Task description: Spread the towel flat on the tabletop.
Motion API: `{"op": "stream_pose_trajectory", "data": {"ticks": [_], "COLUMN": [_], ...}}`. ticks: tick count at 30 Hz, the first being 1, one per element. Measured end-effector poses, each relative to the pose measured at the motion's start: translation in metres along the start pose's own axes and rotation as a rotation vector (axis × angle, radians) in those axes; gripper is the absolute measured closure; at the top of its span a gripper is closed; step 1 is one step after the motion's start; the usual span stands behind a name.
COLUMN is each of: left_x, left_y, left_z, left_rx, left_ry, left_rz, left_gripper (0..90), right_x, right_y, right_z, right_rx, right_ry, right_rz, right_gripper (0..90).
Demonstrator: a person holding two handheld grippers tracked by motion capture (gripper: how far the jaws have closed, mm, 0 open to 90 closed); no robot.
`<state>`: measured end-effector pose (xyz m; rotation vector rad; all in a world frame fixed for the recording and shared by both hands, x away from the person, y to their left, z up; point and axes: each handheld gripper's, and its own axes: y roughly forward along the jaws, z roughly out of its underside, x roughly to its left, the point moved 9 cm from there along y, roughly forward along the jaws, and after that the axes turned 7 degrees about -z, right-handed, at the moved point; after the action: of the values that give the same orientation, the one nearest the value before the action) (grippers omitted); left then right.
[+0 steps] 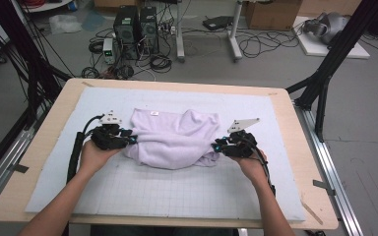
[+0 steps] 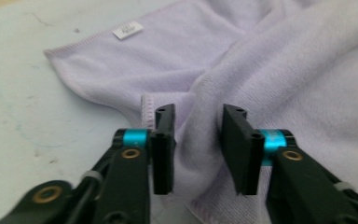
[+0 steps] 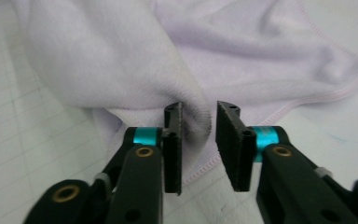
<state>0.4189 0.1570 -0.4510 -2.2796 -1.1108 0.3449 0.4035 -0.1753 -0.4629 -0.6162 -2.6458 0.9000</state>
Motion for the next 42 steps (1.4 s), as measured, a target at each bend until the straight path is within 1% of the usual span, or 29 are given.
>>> {"op": "stream_pose_trajectory", "data": {"ticks": [2,3,5,6,7,8,10,12,13,14,16,19,21,22,23,24,26,27,28,29,30,31,33,34,38,42], "left_x": [0.0,0.0,0.0,-0.001,-0.003,-0.006,-0.012,-0.021,-0.025,-0.03,-0.039,-0.047,-0.048,-0.05,-0.051,-0.053,-0.054,-0.053,-0.052,-0.051,-0.05,-0.049,-0.048,-0.048,-0.053,-0.064], "left_y": [-0.012,-0.018,-0.028,-0.033,-0.037,-0.04,-0.043,-0.04,-0.037,-0.033,-0.022,-0.005,0.004,0.01,0.014,0.017,0.019,0.017,0.015,0.012,0.009,0.004,-0.007,-0.013,-0.036,-0.058], "left_z": [0.0,0.001,0.006,0.007,0.009,0.011,0.015,0.019,0.022,0.024,0.027,0.03,0.03,0.03,0.031,0.031,0.03,0.028,0.028,0.027,0.026,0.024,0.021,0.019,0.009,-0.004], "left_rx": [-0.021,-0.022,-0.018,-0.025,-0.04,-0.045,-0.051,-0.046,-0.034,-0.026,-0.007,0.015,0.017,0.019,0.025,0.03,0.031,0.029,0.025,0.023,0.019,0.006,-0.014,-0.024,-0.066,-0.099], "left_ry": [0.011,0.021,0.051,0.055,0.059,0.068,0.078,0.095,0.106,0.109,0.133,0.147,0.151,0.153,0.165,0.177,0.188,0.183,0.177,0.165,0.151,0.145,0.148,0.147,0.173,0.204], "left_rz": [0.0,0.001,-0.012,-0.011,-0.005,0.0,0.021,0.05,0.072,0.086,0.102,0.105,0.097,0.096,0.093,0.088,0.083,0.083,0.088,0.092,0.095,0.097,0.097,0.096,0.098,0.109], "left_gripper": [58.4,57.2,55.0,54.4,54.3,54.3,54.7,55.6,56.7,58.2,58.3,57.3,58.6,61.6,65.7,71.2,79.1,82.1,84.1,84.9,85.3,85.6,85.8,85.9,85.9,85.9], "right_x": [0.007,0.012,0.022,0.026,0.031,0.037,0.047,0.055,0.057,0.059,0.062,0.065,0.064,0.063,0.061,0.059,0.057,0.057,0.058,0.058,0.059,0.059,0.061,0.063,0.075,0.091], "right_y": [-0.01,-0.015,-0.022,-0.025,-0.026,-0.026,-0.021,-0.011,-0.005,0.001,0.014,0.035,0.048,0.052,0.059,0.064,0.071,0.071,0.071,0.069,0.066,0.063,0.054,0.049,0.026,0.003], "right_z": [-0.003,-0.004,-0.004,-0.004,-0.004,-0.003,-0.001,0.0,0.0,0.0,-0.001,-0.005,-0.007,-0.008,-0.009,-0.009,-0.01,-0.011,-0.011,-0.011,-0.011,-0.012,-0.013,-0.015,-0.022,-0.03], "right_rx": [-0.035,-0.046,-0.072,-0.077,-0.091,-0.1,-0.1,-0.09,-0.081,-0.075,-0.06,-0.037,-0.022,-0.017,-0.016,-0.013,-0.004,-0.004,-0.002,-0.004,-0.006,-0.014,-0.032,-0.043,-0.081,-0.097], "right_ry": [-0.014,-0.026,-0.043,-0.052,-0.059,-0.068,-0.091,-0.104,-0.109,-0.111,-0.111,-0.113,-0.131,-0.131,-0.123,-0.123,-0.125,-0.126,-0.131,-0.137,-0.131,-0.129,-0.125,-0.133,-0.157,-0.195], "right_rz": [0.008,0.01,0.009,0.01,0.003,-0.012,-0.025,-0.049,-0.054,-0.059,-0.066,-0.07,-0.058,-0.054,-0.049,-0.04,-0.035,-0.036,-0.042,-0.052,-0.071,-0.078,-0.085,-0.089,-0.1,-0.11], "right_gripper": [67.4,66.7,65.5,64.7,64.2,63.8,62.1,60.7,59.8,58.6,54.3,53.1,53.9,55.0,56.9,60.9,69.7,75.8,81.4,83.6,84.8,85.7,85.9,85.9,85.9,85.9]}}
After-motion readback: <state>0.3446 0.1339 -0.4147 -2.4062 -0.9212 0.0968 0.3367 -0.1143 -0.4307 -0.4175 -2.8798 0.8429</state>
